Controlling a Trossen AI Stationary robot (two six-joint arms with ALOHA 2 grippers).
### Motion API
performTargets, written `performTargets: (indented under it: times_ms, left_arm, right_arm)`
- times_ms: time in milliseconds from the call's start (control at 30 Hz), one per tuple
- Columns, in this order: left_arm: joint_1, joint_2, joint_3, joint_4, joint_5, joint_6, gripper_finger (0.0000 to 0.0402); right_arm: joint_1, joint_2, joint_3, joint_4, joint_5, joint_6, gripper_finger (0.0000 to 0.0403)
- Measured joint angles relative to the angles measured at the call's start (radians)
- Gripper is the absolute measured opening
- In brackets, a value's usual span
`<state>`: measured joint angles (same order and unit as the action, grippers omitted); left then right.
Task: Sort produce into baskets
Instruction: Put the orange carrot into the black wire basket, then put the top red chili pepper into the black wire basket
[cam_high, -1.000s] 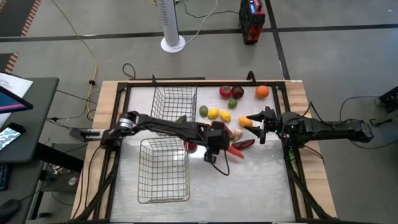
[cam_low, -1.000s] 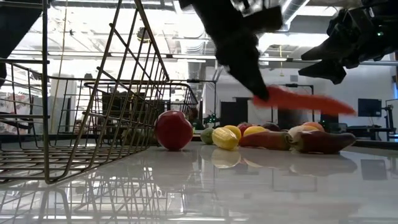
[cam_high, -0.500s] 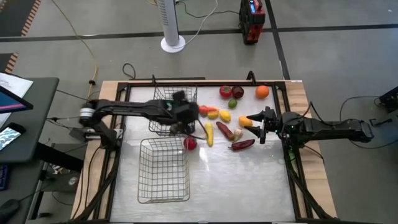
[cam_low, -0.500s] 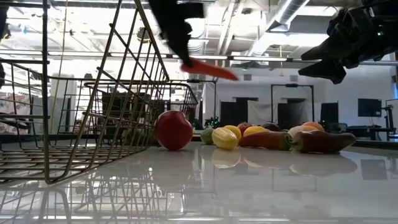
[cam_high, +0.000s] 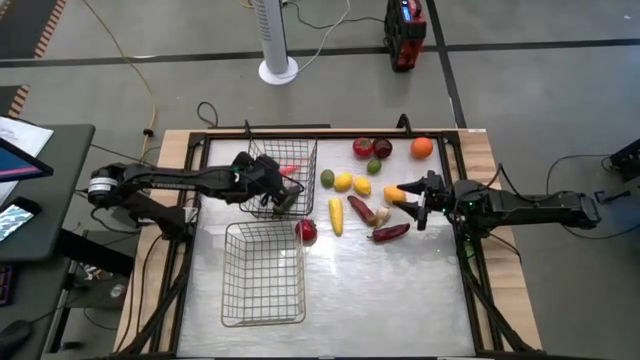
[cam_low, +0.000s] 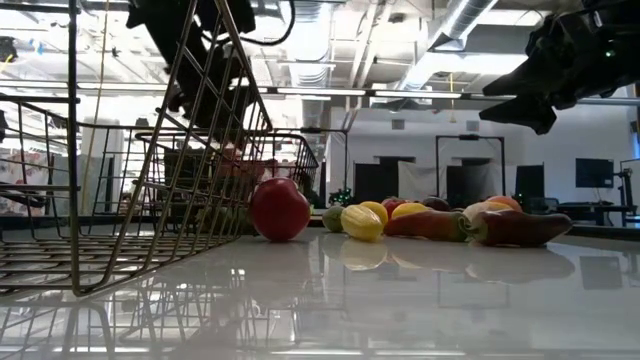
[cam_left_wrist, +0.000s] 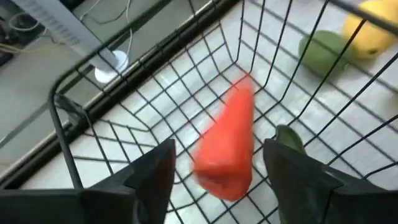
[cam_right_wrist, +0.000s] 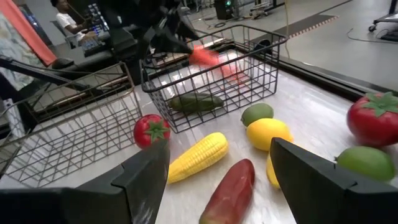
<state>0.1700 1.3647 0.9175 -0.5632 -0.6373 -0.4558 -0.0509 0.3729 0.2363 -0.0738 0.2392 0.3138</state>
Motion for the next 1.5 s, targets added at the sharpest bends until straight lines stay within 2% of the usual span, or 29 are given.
performTargets:
  times_ms: [167, 267, 500, 700, 867, 933, 1067, 1267, 1500]
  left_arm:
    - [-0.028, 0.005, -0.011, 0.026, -0.005, 0.016, 0.0279]
    - [-0.072, 0.005, -0.011, 0.112, -0.025, 0.096, 0.0291]
    - [-0.216, 0.034, -0.011, 0.392, -0.127, 0.308, 0.0291]
    - [-0.300, 0.060, -0.011, 0.562, -0.103, 0.383, 0.0290]
    - [-0.345, 0.081, -0.009, 0.609, -0.058, 0.397, 0.0290]
    - [-0.354, 0.101, -0.012, 0.610, -0.048, 0.385, 0.0290]
    - [-0.371, 0.174, -0.011, 0.709, -0.005, 0.380, 0.0290]
    - [-0.387, 0.296, -0.011, 0.893, 0.004, 0.463, 0.0290]
    - [-0.388, 0.308, -0.011, 1.000, -0.026, 0.575, 0.0290]
  right_arm:
    - [-0.004, 0.000, 0.000, 0.000, 0.025, 0.000, 0.0304]
    - [-0.004, 0.000, 0.000, 0.000, 0.025, 0.000, 0.0304]
    - [-0.004, 0.000, 0.000, -0.001, 0.040, -0.016, 0.0304]
    - [-0.004, 0.000, 0.000, -0.001, 0.078, -0.024, 0.0304]
    - [-0.004, 0.018, 0.000, 0.001, 0.078, -0.016, 0.0304]
    - [-0.004, 0.038, 0.000, 0.012, 0.079, -0.016, 0.0304]
    - [-0.003, 0.085, 0.000, 0.064, 0.103, -0.016, 0.0304]
    - [-0.002, 0.164, 0.000, 0.106, 0.105, -0.016, 0.0304]
    - [0.019, 0.292, 0.001, 0.114, 0.056, -0.007, 0.0304]
